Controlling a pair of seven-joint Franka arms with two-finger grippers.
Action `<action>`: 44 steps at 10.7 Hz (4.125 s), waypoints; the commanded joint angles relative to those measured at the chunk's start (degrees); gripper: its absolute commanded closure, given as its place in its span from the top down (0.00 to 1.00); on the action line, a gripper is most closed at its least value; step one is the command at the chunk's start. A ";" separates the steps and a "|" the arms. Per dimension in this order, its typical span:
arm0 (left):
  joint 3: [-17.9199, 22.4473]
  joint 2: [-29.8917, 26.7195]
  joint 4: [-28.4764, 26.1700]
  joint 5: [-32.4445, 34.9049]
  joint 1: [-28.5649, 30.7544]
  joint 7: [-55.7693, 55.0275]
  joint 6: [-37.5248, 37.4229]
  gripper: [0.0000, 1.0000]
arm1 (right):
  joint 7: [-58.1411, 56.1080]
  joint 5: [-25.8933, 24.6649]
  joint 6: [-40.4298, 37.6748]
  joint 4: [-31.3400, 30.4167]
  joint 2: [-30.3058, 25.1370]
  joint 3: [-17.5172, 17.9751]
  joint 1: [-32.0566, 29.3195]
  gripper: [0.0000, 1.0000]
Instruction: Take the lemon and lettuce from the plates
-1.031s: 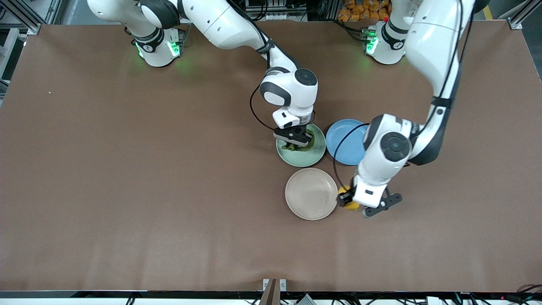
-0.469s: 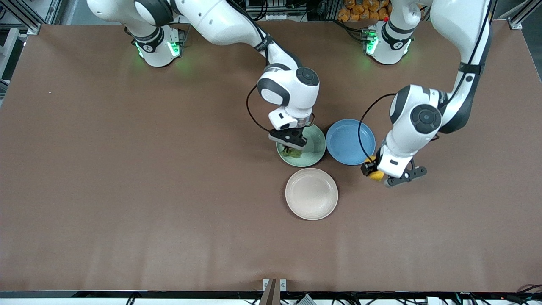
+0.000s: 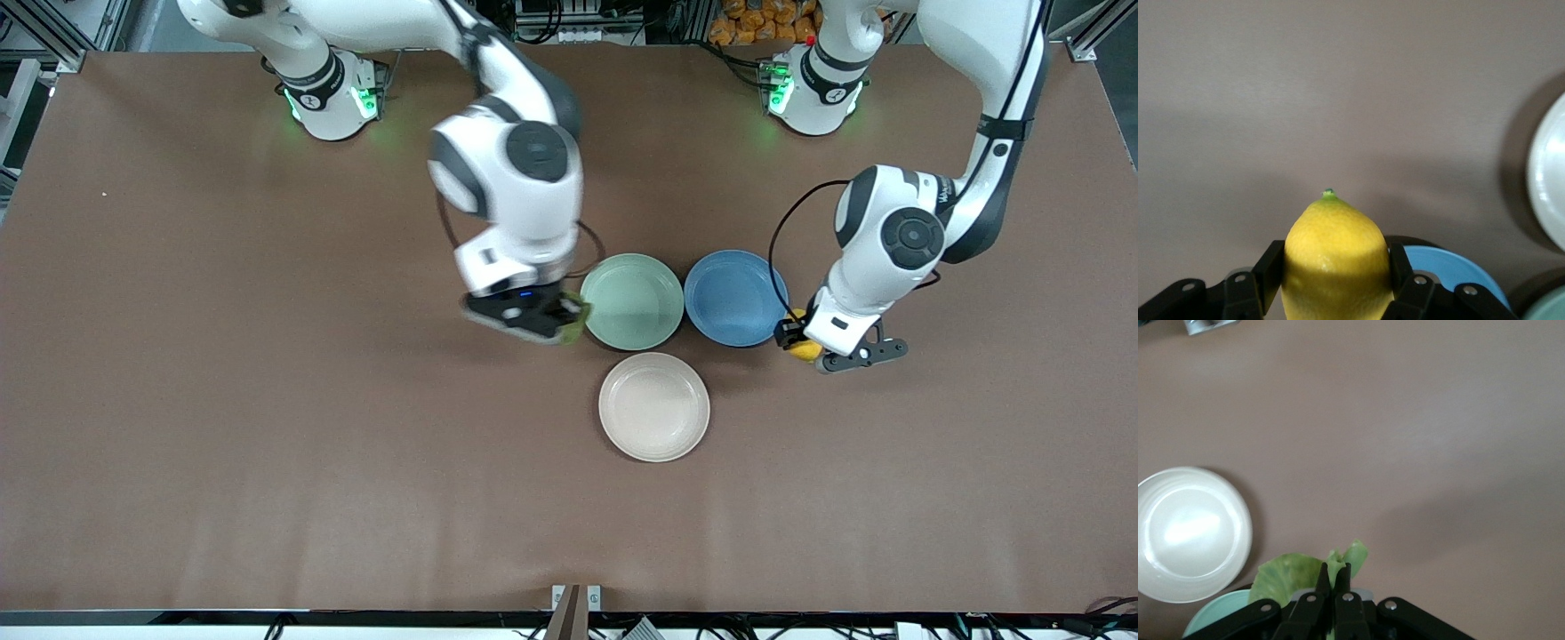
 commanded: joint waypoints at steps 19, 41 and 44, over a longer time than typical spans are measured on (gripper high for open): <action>-6.65 -14.44 -9.03 -2.89 10.55 6.82 -5.16 1.00 | -37.68 6.71 28.19 -37.68 -2.67 1.29 -35.21 0.00; -9.29 -17.28 34.10 -0.62 10.55 15.17 -49.63 1.00 | -54.11 7.59 -3.35 -23.55 -35.29 -0.91 -39.70 1.00; -9.38 -17.28 34.10 -0.62 10.29 15.17 -50.42 1.00 | -54.91 7.15 -3.53 -23.81 -35.20 -0.30 -39.70 1.00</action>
